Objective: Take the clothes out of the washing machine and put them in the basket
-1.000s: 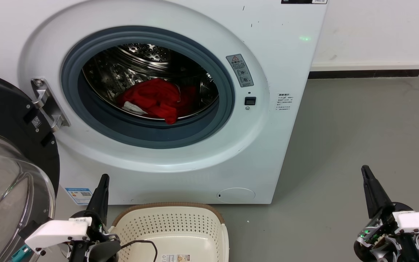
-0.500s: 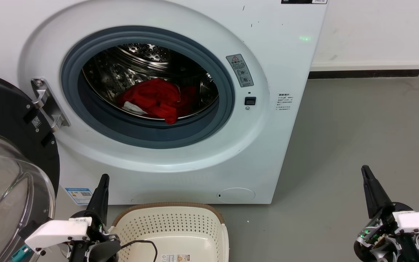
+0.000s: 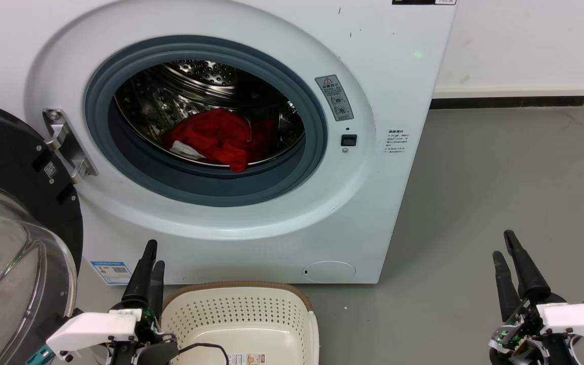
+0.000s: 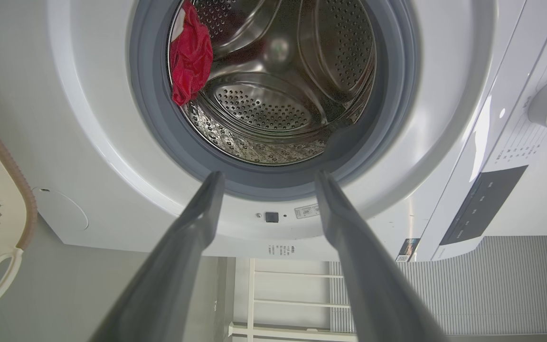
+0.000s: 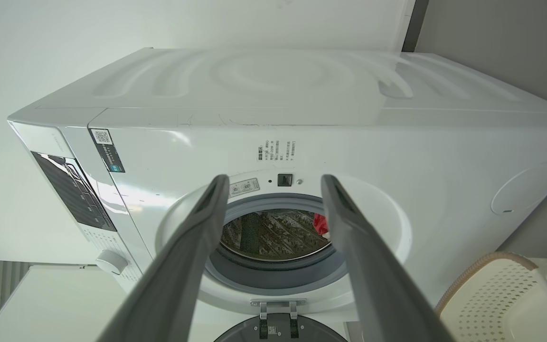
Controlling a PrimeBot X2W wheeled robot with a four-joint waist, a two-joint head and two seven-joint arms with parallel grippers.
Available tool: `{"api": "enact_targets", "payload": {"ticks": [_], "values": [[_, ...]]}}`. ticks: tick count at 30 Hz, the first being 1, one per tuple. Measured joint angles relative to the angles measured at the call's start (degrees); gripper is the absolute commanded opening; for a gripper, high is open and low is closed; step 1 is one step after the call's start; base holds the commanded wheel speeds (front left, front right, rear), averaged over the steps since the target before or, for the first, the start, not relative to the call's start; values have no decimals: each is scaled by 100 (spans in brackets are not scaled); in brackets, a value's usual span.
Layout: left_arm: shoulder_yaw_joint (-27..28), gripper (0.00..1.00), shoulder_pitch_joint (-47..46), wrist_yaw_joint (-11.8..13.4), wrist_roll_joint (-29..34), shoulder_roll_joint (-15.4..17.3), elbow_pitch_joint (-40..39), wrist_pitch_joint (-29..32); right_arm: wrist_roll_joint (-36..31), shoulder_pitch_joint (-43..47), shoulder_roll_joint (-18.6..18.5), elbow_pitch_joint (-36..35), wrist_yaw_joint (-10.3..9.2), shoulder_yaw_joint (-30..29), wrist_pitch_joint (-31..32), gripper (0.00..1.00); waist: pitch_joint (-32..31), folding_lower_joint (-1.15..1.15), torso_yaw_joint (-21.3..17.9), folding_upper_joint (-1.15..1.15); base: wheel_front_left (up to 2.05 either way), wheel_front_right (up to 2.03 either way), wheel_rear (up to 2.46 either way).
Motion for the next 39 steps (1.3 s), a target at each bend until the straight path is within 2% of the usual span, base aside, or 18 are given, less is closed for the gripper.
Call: {"api": "enact_targets", "payload": {"ticks": [6, 11, 31, 39], "values": [[-31, 100, -1, 0, 361, 0, -154, -151, -268, 38, 1, -77, 1, 42, -160, 100, 7, 0, -3, 0, 0, 0, 0], [-80, 100, -6, 0, 948, 0, -298, -281, -700, 73, 1, -163, 1, 33, -280, 100, 11, 0, -6, 0, 0, 0, 0], [-212, 100, -6, 0, 3773, 13, -543, -706, -3587, 237, 2, -626, 1, 98, -706, 100, -7, 0, -10, 0, 0, 0, 0], [-263, 100, -6, 1, 4579, 26, -561, -854, -4614, 311, 1, -714, 1, 147, -865, 100, -4, 0, -17, 0, 0, 0, 0]]}}
